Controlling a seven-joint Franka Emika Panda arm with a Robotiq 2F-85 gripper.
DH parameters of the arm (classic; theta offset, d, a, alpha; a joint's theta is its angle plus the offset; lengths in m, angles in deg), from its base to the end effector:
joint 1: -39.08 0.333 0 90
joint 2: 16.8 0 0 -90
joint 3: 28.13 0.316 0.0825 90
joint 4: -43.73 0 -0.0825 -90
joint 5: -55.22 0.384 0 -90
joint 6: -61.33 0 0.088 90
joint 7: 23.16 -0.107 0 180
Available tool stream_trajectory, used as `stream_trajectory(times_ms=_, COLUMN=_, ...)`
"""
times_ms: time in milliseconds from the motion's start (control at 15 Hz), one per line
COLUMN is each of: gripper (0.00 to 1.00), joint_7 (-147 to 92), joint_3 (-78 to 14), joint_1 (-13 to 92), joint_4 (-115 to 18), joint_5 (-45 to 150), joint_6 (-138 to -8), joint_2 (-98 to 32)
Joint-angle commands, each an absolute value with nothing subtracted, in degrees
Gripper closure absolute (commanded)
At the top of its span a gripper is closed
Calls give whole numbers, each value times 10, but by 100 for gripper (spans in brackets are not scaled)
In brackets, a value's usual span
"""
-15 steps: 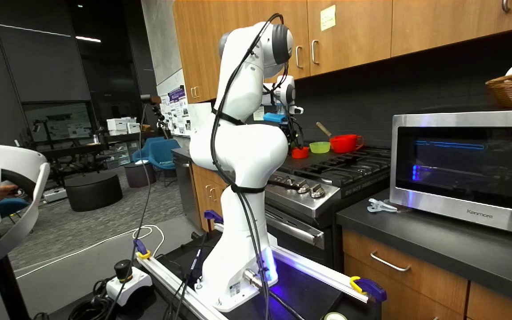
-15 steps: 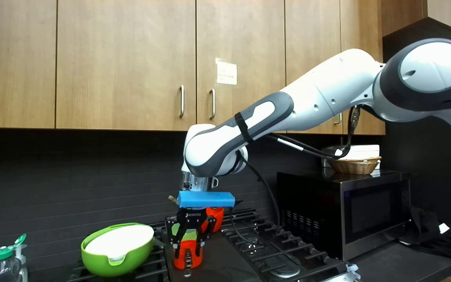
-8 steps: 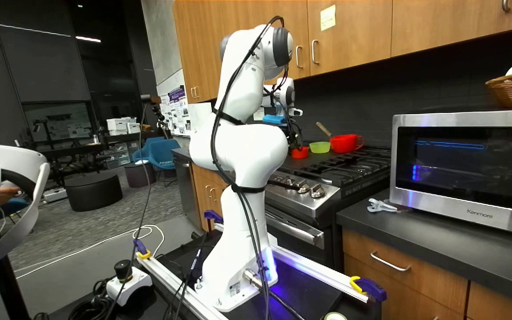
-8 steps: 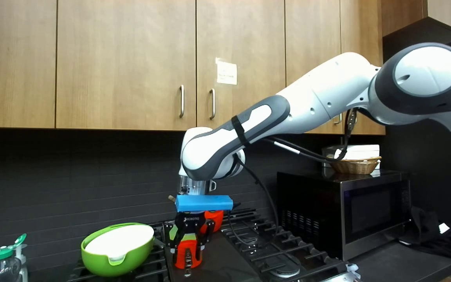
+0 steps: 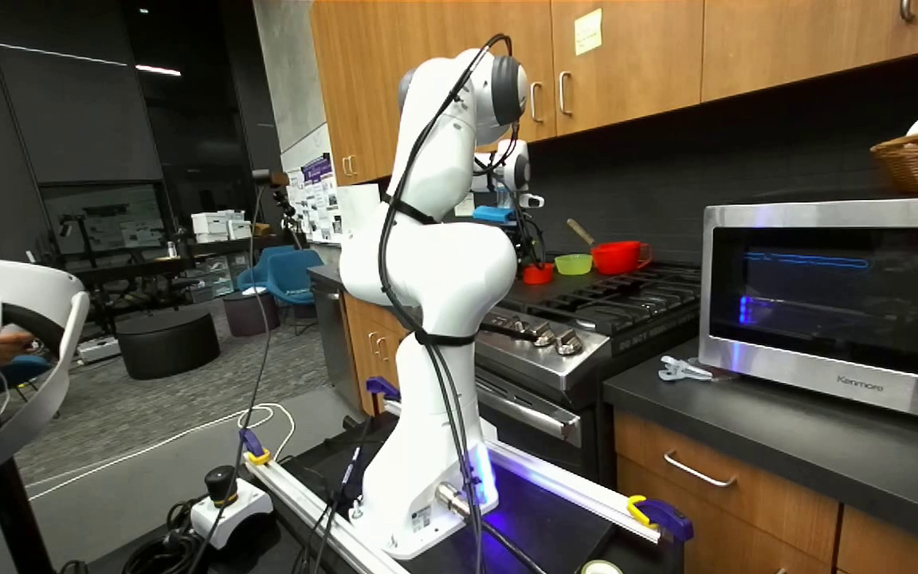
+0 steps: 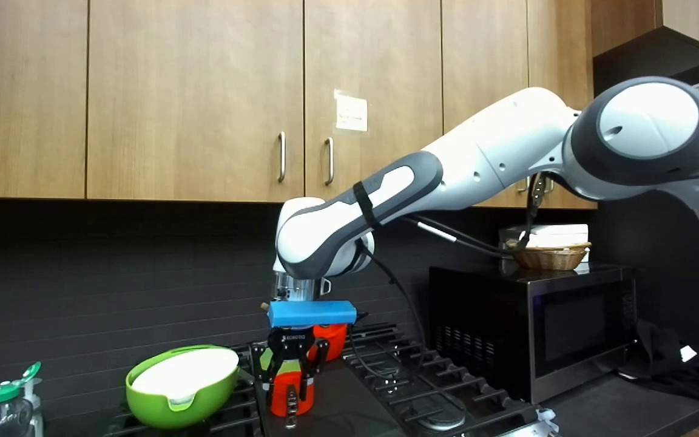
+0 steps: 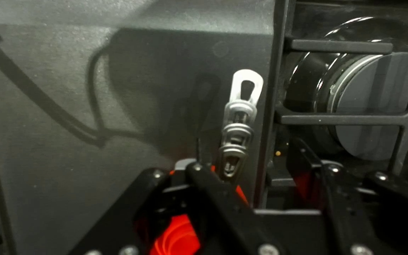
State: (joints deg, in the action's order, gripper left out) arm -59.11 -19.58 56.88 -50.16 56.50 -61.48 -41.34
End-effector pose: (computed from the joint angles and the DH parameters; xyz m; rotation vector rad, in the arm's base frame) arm 0.6132 0.2915 0.3788 -3.0163 0.2946 -0.0418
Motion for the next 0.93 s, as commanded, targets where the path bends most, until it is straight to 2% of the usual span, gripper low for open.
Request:
stream_trajectory(times_ms=0, gripper=47, joint_7=-600, joint_3=-208, joint_1=581, joint_4=-482, joint_5=553, joint_6=-596, joint_2=-420)
stream_trajectory(times_ms=200, gripper=62, joint_7=-599, joint_3=-208, joint_1=582, joint_4=-482, joint_5=553, joint_6=-595, joint_2=-421)
stream_trajectory(times_ms=267, gripper=74, joint_7=-598, joint_3=-208, joint_1=582, joint_4=-482, joint_5=553, joint_6=-594, joint_2=-421)
stream_trajectory(times_ms=333, gripper=81, joint_7=-597, joint_3=-209, joint_1=581, joint_4=-482, joint_5=553, joint_6=-593, joint_2=-421)
stream_trajectory(times_ms=400, gripper=84, joint_7=-597, joint_3=-209, joint_1=581, joint_4=-482, joint_5=553, joint_6=-592, joint_2=-421)
stream_trajectory(times_ms=867, gripper=77, joint_7=-597, joint_3=-212, joint_1=583, joint_4=-480, joint_5=547, joint_6=-579, joint_2=-423)
